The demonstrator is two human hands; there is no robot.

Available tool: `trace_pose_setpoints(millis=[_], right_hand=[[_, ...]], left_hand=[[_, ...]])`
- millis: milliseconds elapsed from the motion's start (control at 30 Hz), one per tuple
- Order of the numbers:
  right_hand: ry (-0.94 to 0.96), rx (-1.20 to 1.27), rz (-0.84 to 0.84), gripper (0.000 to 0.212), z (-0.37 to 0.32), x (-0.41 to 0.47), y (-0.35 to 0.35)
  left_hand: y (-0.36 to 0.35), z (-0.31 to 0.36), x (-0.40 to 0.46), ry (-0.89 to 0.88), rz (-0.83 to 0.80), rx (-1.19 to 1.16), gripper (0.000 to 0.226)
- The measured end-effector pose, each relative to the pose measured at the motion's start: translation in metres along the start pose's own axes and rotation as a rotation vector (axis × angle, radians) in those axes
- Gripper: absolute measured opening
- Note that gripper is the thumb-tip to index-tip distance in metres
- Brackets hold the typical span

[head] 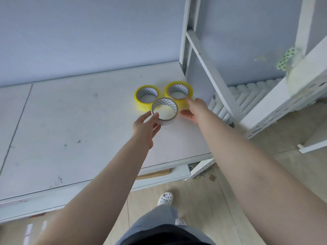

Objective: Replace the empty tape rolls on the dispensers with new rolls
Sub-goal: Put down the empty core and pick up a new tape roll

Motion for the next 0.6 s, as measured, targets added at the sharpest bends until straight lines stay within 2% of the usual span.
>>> trace_pose_setpoints(millis=[67,200,333,467,600], right_hand=[[-0.020,-0.034,-0.009,0.065,-0.002,0.012,-0.005],[-0.021,-0.053,-0.024,0.044,-0.005,0.026,-0.013],[-0.023,0.007,-0.021,0.039,-0.006,0.026,-0.011],[-0.006,0.025,-0.021,0.038,0.005,0.004,0.001],[-0.021,0.077,-0.034,0.036,0.033,-0.034,0.018]], left_hand=[[0.001,0.005,0.006,-0.001,-0.001,-0.005,0.044],[0.002,0.016,0.015,-0.011,0.008,-0.015,0.044],[-0.009,0.025,0.018,-0.019,-0.003,-0.022,0.042],[-0.034,0.037,0.022,-0.045,-0.035,-0.056,0.037],[-0.066,0.045,0.038,-0.074,-0.044,-0.042,0.043]])
Point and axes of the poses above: each hand's wrist, its own x-axis towards the middle knuckle, its own y-axis out of the back of the hand, z = x × y, the point moved 10 cm from there along x, towards the middle knuckle, and after that the axes turned 8 degrees about -x, right-handed, at the moved point
